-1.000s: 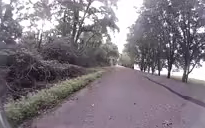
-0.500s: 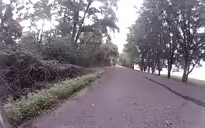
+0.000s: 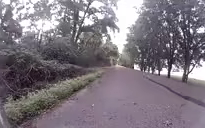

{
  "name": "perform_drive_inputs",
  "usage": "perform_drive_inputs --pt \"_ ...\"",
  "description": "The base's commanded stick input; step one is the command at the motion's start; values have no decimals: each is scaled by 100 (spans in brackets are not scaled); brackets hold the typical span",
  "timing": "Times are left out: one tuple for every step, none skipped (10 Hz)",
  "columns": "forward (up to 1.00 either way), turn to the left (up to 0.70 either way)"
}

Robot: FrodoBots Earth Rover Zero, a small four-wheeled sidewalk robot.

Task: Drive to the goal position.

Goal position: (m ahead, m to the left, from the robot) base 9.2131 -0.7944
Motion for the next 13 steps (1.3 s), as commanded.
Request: perform_drive_inputs --pt "70 0" --pt "70 0" --pt "47 0" --pt "4 0" --pt "4 0" --pt "4 0" --pt "4 0" --pt "1 0" --pt "6 0" --pt "10 0" --pt "14 0" --pt "27 0" --pt "64 0"
